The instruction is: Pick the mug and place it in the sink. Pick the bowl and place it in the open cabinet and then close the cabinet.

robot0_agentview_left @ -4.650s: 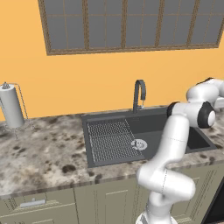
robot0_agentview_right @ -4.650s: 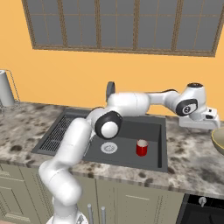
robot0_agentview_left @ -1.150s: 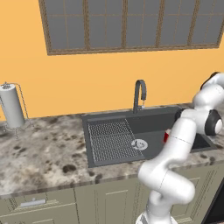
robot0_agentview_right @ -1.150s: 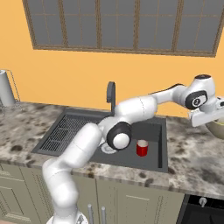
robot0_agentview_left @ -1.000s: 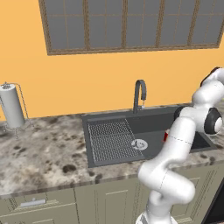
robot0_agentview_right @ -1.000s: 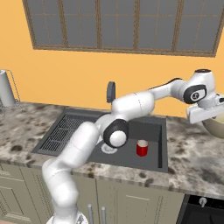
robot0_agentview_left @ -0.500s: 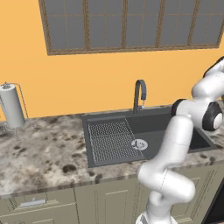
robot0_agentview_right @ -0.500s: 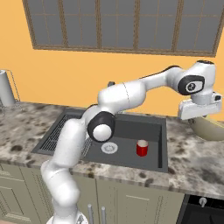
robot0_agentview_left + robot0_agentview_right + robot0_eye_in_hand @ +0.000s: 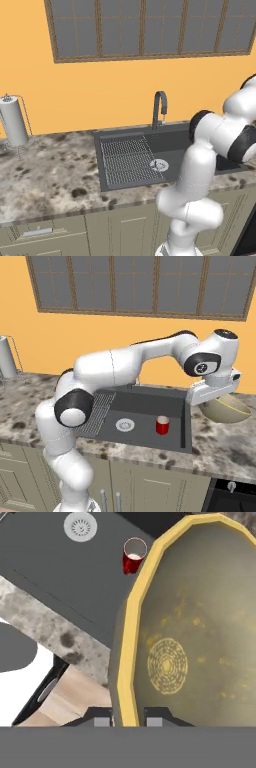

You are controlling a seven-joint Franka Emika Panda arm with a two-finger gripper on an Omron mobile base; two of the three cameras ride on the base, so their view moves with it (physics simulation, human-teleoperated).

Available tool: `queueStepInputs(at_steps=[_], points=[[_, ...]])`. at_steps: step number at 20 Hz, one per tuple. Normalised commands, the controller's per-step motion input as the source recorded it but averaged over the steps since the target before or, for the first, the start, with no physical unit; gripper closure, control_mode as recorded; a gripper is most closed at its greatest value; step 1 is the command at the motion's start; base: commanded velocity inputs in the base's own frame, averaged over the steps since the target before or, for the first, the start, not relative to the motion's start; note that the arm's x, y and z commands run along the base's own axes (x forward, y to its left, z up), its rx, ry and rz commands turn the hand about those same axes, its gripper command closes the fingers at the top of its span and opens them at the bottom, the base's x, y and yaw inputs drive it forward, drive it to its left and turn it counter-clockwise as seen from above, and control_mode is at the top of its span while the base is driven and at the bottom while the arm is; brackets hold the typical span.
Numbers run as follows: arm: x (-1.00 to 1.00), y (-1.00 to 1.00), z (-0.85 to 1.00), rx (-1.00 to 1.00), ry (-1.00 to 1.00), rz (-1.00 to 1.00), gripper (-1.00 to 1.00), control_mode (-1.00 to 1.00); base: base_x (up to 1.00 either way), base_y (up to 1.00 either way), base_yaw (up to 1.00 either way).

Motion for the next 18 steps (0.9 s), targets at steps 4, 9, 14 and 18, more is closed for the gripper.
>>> queueStepInputs(at_steps=[4,9,14,18], points=[[-0.64,0.69,0.36,-0.09,-0.29,0.19,1.0,-1.0,0.0,0.0,0.0],[-0.68,0.61,0.5,-0.05,-0.2,0.21,1.0,-1.0,0.0,0.0,0.0],[-0.51,0.6,0.42,0.0,0.0,0.22,1.0,-1.0,0.0,0.0,0.0],[-0.28,0.67,0.37,0.0,0.0,0.24,1.0,-1.0,0.0,0.0,0.0]])
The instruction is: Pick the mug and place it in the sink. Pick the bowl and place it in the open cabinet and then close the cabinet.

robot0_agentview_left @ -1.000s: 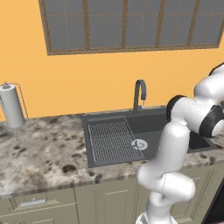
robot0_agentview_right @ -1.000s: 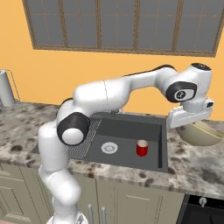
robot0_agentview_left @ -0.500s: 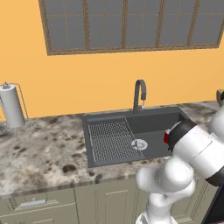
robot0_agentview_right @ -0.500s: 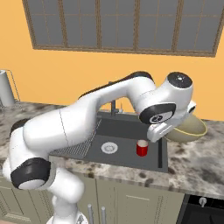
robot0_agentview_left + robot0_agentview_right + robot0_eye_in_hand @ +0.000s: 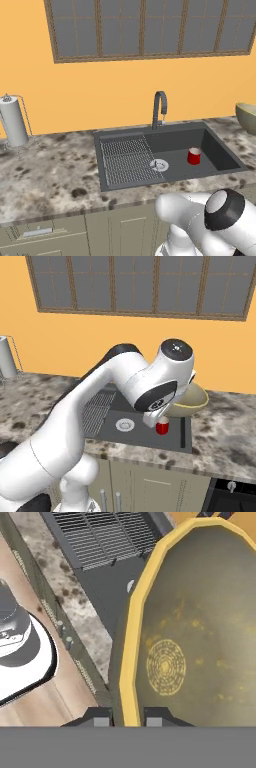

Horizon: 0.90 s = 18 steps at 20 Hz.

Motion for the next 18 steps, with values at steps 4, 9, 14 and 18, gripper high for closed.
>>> queueStepInputs(at_steps=[4,9,14,18], points=[[-0.19,0.65,0.34,0.0,0.01,0.25,1.0,-1.0,0.0,0.0,0.0],[-0.24,0.61,0.34,0.0,0.0,0.21,1.0,-1.0,0.0,0.0,0.0],[-0.08,0.72,0.18,0.0,0.0,0.15,1.0,-1.0,0.0,0.0,0.0],[0.07,0.87,-0.01,-0.01,0.0,0.09,1.0,-1.0,0.0,0.0,0.0]])
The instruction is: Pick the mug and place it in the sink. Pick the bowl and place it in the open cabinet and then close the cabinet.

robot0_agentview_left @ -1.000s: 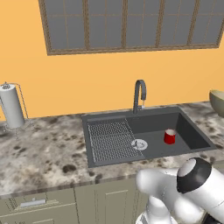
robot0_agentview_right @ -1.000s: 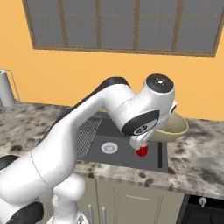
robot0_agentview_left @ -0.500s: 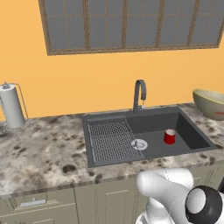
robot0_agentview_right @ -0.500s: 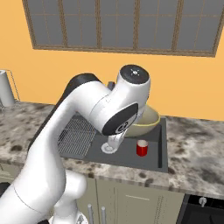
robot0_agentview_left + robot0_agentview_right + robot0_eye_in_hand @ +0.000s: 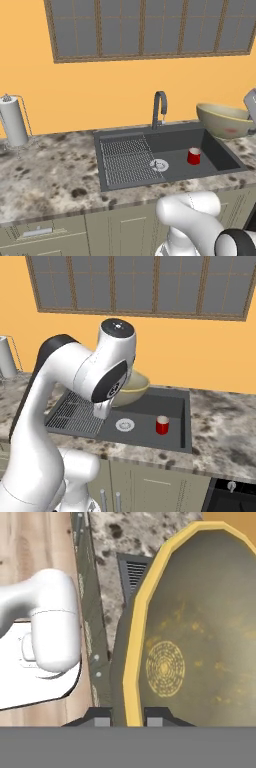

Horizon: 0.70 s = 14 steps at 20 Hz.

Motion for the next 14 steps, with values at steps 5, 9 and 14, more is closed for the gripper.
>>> queueStepInputs(at_steps=[5,9,14], points=[[0.26,0.72,-0.02,0.0,0.0,0.05,1.0,-1.0,0.0,0.0,0.0],[0.41,0.48,-0.01,0.0,0.0,0.03,1.0,-1.0,0.0,0.0,0.0],[0.48,0.3,-0.12,-0.01,-0.07,0.04,1.0,-1.0,0.0,0.0,0.0]])
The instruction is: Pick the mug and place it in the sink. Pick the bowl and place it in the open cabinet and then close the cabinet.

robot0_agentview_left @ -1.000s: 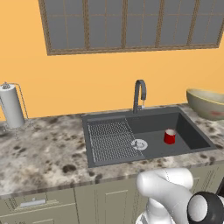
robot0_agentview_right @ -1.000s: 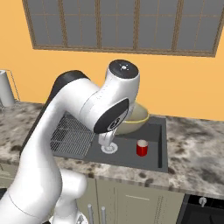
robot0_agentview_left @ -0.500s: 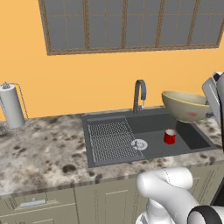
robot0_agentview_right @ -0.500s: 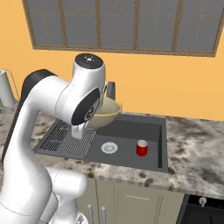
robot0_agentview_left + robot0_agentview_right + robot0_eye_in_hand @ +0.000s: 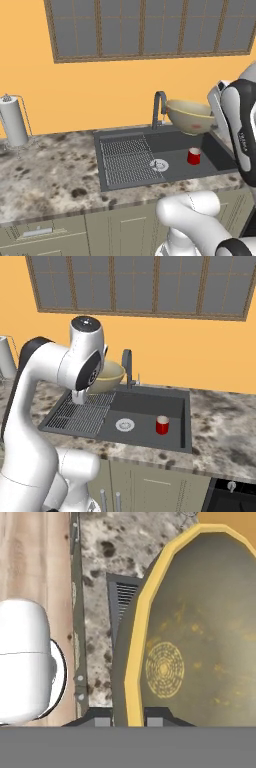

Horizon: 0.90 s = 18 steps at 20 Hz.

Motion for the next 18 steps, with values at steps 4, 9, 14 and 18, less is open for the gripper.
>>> queueStepInputs(at_steps=[4,9,14,18], points=[[0.18,0.29,-0.19,-0.04,-0.1,0.07,1.0,-1.0,0.0,0.0,0.0],[0.23,0.28,-0.33,-0.07,-0.11,0.09,1.0,-1.0,0.0,0.0,0.0],[0.3,0.14,-0.14,-0.04,-0.12,0.11,1.0,-1.0,0.0,0.0,0.0],[0.37,0.0,-0.01,0.0,-0.08,0.08,1.0,-1.0,0.0,0.0,0.0]])
